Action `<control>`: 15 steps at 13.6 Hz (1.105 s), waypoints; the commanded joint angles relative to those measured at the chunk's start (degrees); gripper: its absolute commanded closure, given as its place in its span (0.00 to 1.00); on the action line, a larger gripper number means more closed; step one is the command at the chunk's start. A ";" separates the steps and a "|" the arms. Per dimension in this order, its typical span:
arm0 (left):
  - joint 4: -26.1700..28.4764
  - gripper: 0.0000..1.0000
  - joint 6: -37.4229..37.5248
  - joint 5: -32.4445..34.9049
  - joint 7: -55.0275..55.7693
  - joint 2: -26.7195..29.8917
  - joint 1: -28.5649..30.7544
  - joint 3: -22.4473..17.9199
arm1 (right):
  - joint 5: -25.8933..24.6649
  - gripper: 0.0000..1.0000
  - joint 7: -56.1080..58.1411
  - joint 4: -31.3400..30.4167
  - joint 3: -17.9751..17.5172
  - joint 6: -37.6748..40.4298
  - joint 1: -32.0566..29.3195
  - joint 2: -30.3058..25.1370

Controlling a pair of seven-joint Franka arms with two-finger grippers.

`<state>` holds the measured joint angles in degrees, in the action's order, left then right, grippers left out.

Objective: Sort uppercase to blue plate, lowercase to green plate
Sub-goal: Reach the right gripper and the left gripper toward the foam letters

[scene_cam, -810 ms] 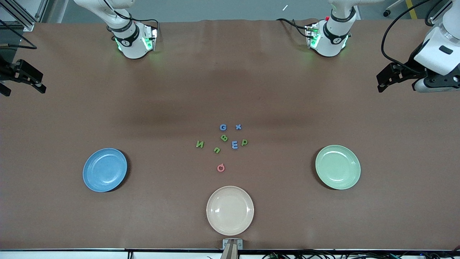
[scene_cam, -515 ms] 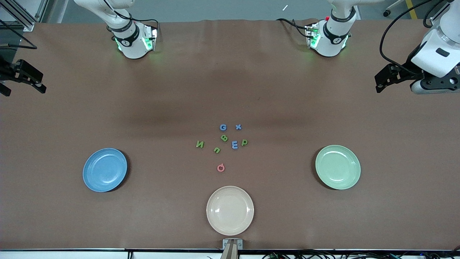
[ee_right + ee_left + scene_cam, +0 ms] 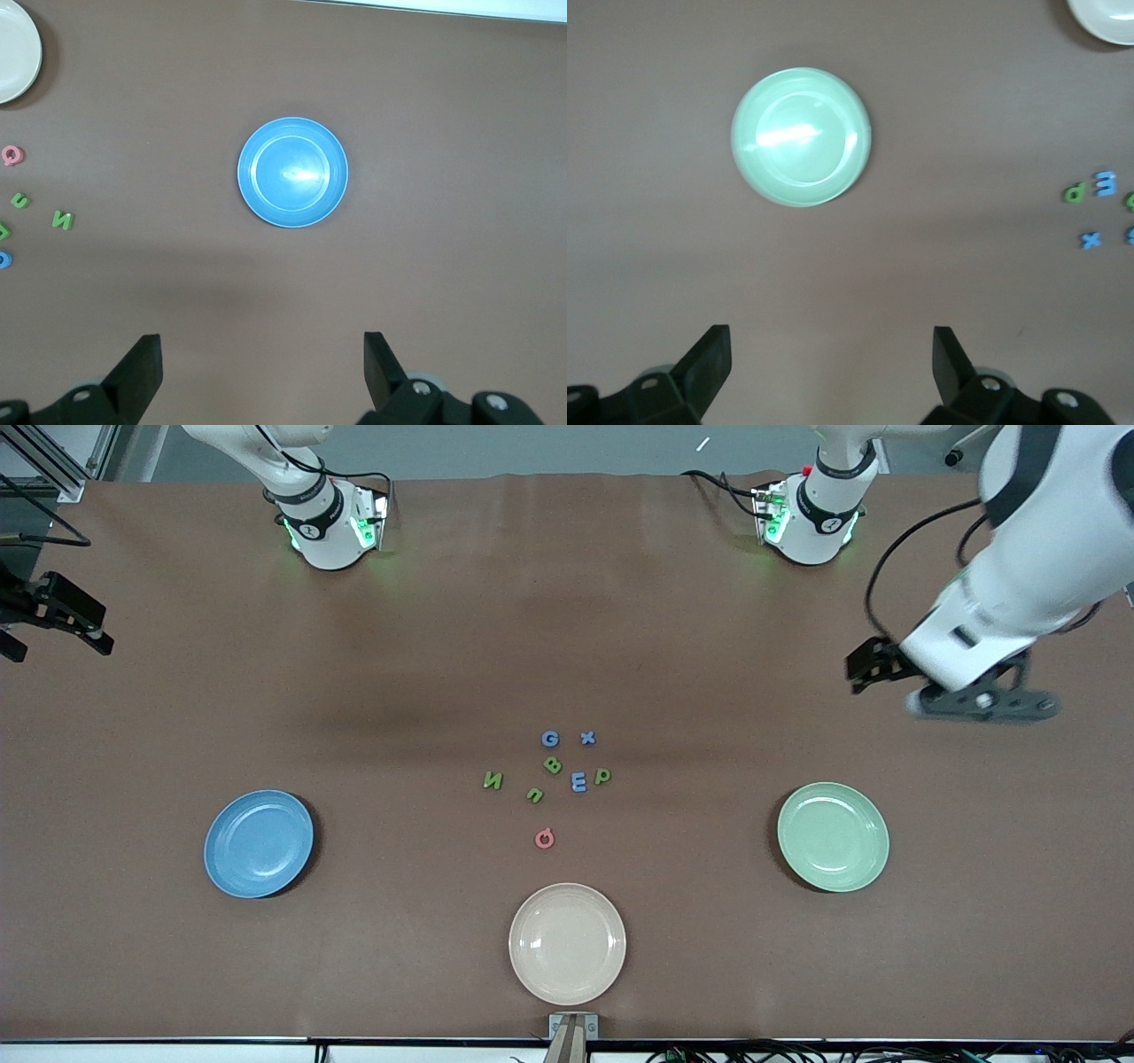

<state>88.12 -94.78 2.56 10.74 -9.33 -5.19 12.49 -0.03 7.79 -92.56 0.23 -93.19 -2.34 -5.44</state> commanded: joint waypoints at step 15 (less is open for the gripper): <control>-11.30 0.10 -57.16 6.75 8.12 -42.16 -29.87 -2.39 | 5.47 0.00 -0.50 2.38 -0.24 -6.46 7.43 20.81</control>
<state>80.15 -148.87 7.91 14.75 -47.45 -32.98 11.21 2.49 7.21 -92.26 -0.51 -99.05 4.67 13.13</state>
